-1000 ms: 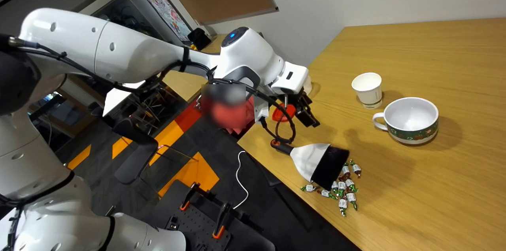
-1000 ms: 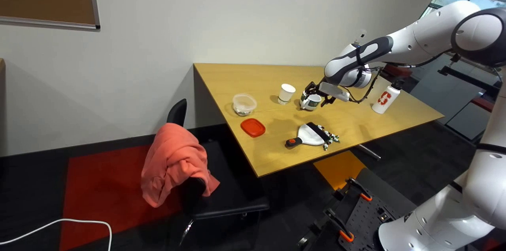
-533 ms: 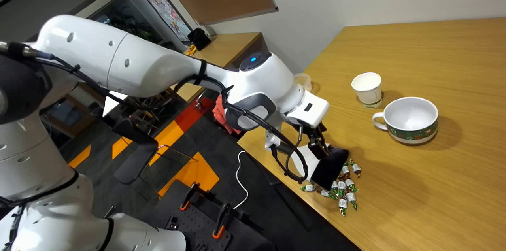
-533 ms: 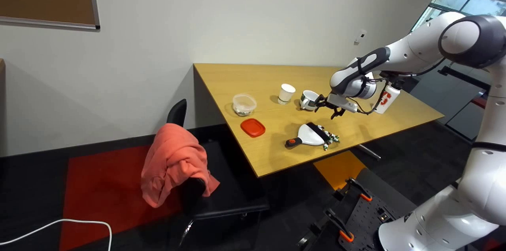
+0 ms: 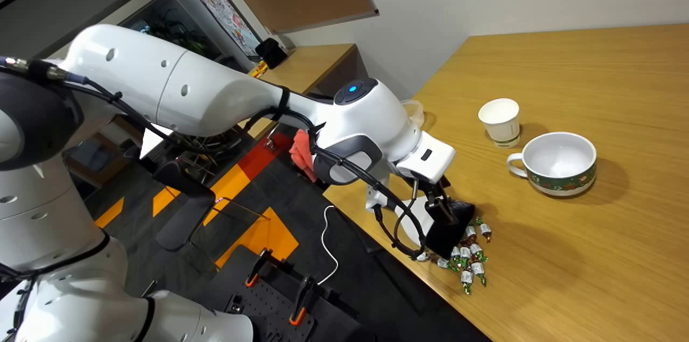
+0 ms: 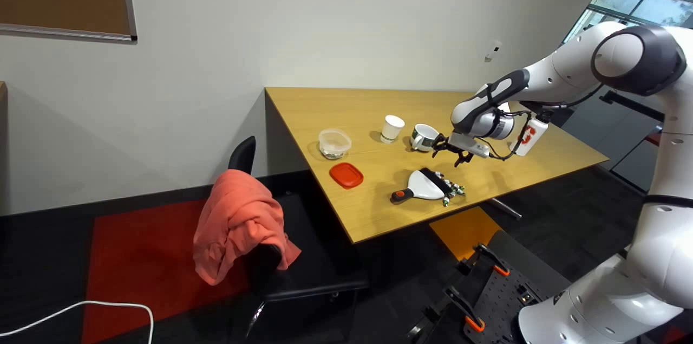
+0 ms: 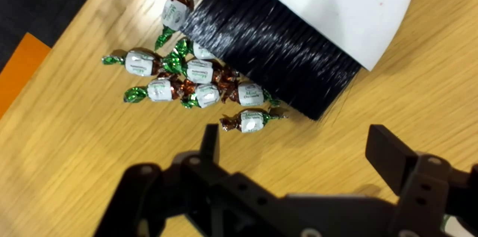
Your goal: Put two candies in the bowl and close it
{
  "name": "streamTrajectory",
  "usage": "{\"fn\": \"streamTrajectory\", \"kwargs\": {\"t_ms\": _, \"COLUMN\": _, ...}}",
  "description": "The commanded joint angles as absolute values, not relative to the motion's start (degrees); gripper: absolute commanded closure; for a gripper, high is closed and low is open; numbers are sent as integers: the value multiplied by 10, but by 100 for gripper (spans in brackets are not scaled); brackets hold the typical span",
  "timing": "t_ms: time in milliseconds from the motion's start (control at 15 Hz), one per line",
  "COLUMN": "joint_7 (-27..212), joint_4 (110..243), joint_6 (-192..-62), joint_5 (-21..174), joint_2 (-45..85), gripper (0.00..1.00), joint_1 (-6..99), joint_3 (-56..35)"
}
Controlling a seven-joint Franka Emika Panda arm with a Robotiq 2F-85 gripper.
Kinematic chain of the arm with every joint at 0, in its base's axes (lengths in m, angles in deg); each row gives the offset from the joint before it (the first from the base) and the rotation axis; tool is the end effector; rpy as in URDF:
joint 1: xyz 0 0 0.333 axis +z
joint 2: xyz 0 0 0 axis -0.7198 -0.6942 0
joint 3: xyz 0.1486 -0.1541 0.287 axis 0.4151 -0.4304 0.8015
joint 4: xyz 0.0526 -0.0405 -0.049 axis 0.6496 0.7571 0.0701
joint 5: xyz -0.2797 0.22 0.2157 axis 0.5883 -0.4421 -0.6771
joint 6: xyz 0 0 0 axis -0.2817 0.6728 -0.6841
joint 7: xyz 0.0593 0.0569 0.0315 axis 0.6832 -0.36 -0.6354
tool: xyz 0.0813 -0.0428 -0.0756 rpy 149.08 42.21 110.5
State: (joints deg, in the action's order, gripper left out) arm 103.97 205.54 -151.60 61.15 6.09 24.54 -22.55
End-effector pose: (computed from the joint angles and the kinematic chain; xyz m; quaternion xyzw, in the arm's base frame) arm 0.4884 -0.3814 0.1808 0.8544 -0.5138 0.0692 0.0351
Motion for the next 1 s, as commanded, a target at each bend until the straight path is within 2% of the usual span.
{"fn": "streamTrajectory", "kwargs": {"t_ms": 0, "joint_7": 1055, "joint_4": 2032, "joint_6": -1500, "joint_5": 607, "joint_2": 44, "gripper": 0, "joint_1": 257, "joint_3": -239}}
{"fn": "streamTrajectory", "kwargs": {"t_ms": 600, "joint_7": 1055, "joint_4": 1923, "joint_6": -1457, "joint_5": 599, "joint_2": -50, "gripper": 0, "joint_1": 227, "joint_3": -236}}
{"fn": "streamTrajectory", "kwargs": {"t_ms": 933, "joint_7": 1049, "joint_4": 1907, "joint_6": -1458, "joint_5": 595, "joint_2": -75, "gripper": 0, "joint_1": 212, "joint_3": -232}}
